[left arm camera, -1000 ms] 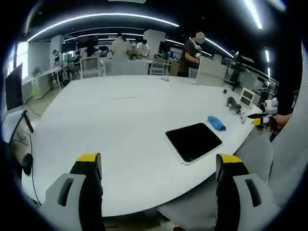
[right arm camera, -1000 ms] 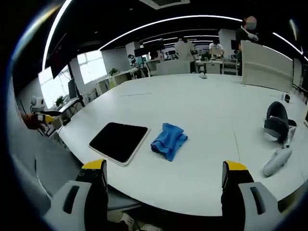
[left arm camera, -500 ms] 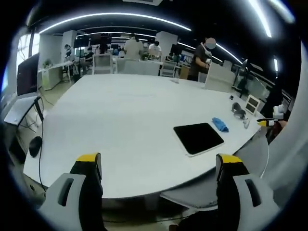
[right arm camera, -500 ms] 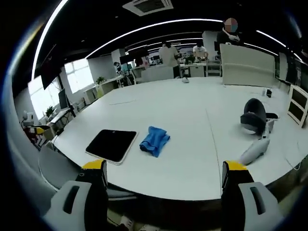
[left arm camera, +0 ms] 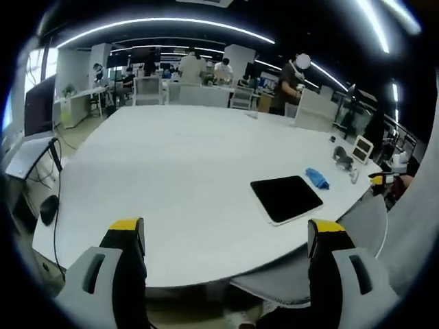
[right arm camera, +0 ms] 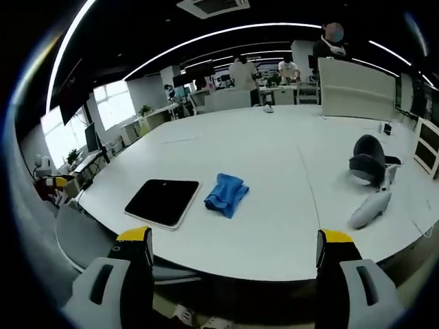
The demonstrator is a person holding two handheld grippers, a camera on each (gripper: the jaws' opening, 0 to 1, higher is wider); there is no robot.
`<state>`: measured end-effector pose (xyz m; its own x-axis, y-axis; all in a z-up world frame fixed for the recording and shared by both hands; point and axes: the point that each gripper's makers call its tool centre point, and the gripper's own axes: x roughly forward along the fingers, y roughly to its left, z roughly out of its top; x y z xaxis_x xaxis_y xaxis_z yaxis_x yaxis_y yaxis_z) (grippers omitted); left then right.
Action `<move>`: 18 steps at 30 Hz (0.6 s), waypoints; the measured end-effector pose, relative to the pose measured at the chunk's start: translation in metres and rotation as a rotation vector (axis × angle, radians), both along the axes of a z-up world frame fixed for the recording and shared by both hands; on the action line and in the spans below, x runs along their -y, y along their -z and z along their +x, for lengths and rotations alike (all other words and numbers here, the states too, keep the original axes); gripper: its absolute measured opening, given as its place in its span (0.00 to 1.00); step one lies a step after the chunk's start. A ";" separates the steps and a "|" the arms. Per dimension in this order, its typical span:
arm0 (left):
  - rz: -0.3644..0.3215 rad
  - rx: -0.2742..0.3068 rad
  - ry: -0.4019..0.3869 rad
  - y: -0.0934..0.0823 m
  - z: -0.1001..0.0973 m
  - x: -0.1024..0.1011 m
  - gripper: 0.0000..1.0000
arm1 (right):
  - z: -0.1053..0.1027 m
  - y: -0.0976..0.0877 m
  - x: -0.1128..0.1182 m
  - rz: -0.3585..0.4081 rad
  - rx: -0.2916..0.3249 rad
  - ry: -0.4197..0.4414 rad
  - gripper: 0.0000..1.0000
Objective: Wipe the mirror surface with the cleaning cloth until all visible marks leave the cleaned area.
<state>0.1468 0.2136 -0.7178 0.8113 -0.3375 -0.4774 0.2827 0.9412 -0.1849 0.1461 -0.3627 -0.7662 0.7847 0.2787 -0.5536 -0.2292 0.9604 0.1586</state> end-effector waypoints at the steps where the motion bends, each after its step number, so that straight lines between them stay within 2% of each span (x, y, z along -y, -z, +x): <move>1: -0.006 0.001 0.000 -0.001 0.001 0.000 0.99 | -0.001 0.000 0.000 0.002 -0.004 0.000 0.98; 7: -0.030 -0.007 -0.016 0.000 0.003 -0.003 0.99 | 0.002 -0.003 0.000 0.002 -0.003 -0.001 0.98; 12: -0.034 0.002 -0.018 -0.003 0.003 -0.004 0.99 | 0.008 0.004 0.004 0.011 -0.005 0.007 0.98; 18: -0.031 0.026 -0.034 -0.008 0.015 -0.009 0.99 | 0.015 0.004 -0.003 0.013 0.012 0.016 0.98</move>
<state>0.1615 0.2224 -0.7099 0.8346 -0.3243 -0.4453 0.2563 0.9441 -0.2073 0.1606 -0.3601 -0.7702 0.7957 0.2732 -0.5406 -0.2155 0.9618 0.1688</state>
